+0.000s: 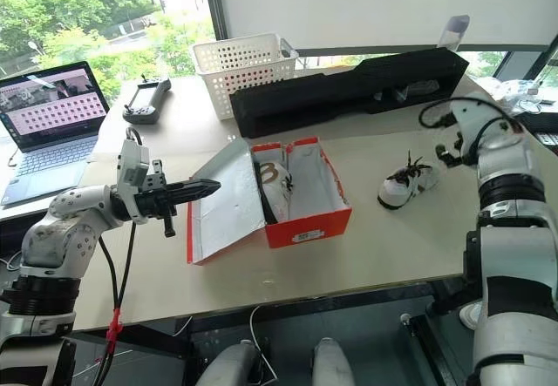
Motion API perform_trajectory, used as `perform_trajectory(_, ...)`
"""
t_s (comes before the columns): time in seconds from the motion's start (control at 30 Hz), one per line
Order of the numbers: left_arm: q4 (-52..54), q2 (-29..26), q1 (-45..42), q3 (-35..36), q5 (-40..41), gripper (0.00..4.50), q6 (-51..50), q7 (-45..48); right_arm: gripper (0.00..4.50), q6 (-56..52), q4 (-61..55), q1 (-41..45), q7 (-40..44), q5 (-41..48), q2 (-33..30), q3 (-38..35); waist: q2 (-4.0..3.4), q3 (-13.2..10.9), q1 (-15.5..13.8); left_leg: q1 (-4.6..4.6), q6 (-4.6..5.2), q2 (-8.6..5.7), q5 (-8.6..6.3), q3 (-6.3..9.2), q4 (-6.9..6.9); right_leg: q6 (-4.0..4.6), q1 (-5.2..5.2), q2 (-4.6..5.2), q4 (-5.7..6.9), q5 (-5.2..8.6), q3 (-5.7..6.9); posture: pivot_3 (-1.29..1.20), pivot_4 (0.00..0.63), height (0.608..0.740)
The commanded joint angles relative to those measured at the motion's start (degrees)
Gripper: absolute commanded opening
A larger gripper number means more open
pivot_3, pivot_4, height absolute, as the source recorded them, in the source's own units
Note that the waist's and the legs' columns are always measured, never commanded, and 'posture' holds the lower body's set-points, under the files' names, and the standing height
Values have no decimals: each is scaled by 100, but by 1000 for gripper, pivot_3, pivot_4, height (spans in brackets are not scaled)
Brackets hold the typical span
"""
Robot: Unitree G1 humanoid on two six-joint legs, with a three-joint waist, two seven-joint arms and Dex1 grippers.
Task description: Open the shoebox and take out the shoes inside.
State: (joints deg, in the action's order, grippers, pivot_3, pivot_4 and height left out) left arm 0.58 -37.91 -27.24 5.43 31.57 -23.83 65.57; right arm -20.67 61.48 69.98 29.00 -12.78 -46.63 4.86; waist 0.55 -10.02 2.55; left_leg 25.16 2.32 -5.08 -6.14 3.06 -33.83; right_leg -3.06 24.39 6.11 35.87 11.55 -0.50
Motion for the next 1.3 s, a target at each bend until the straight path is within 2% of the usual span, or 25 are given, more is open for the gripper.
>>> perform_trajectory(0.03,211,-92,-47,128,42,0,31,-46,4467,-698,-1100,355,606,304,-116,-210,-7,-4,5,0,0,0,0,0,0,0,1,0,0,0,-1,0,150,738)
perform_trajectory(0.13,227,-100,-32,131,55,0,13,-65,4467,-2395,-2354,578,1552,1694,453,-889,-9,-6,37,1,-1,1,-1,-1,-1,-14,2,2,2,5,-6,0,150,738)
perform_trajectory(0.23,237,-104,-25,123,64,0,-2,-77,4467,-3607,-3219,568,1675,2451,1029,-1225,-10,-6,117,0,0,10,-1,0,-3,-19,7,-1,16,6,-16,0,150,738)
perform_trajectory(0.37,251,-106,-14,117,69,0,-13,-84,4467,-4412,-3831,373,1545,2955,1616,-1268,-11,-5,-10,2,0,4,-1,5,-2,9,10,2,14,-9,-9,0,150,738)
perform_trajectory(0.47,251,-111,-14,110,67,0,-9,-85,4467,-4768,-4039,220,1660,3274,2054,-1037,-10,-6,-81,13,-1,-6,-2,5,-5,9,18,7,11,-12,-7,0,150,738)
perform_trajectory(0.57,254,-116,-24,109,73,0,-3,-84,4467,-4749,-3774,16,1920,3291,2328,-501,-10,-6,-101,22,-2,-8,-2,4,-7,7,25,9,11,-20,-9,0,150,738)
perform_trajectory(0.87,313,-102,5,118,83,0,-7,-127,4467,-3851,-2498,77,2261,2979,2763,212,-10,-6,-68,24,-2,-9,-3,1,-6,10,33,2,13,-22,-9,0,150,738)
perform_trajectory(1.07,392,-93,64,136,104,0,-24,-176,4467,-2975,-1597,91,2309,2580,3058,462,-10,-5,5,23,-3,-10,-3,0,-7,11,33,-2,16,-23,-10,0,150,738)
perform_trajectory(1.3,405,-92,104,144,107,0,-17,-211,4467,-2487,-1066,-37,2148,2157,3428,638,-11,-4,39,11,-4,-9,-3,0,-7,14,29,-9,22,-25,-15,0,150,738)
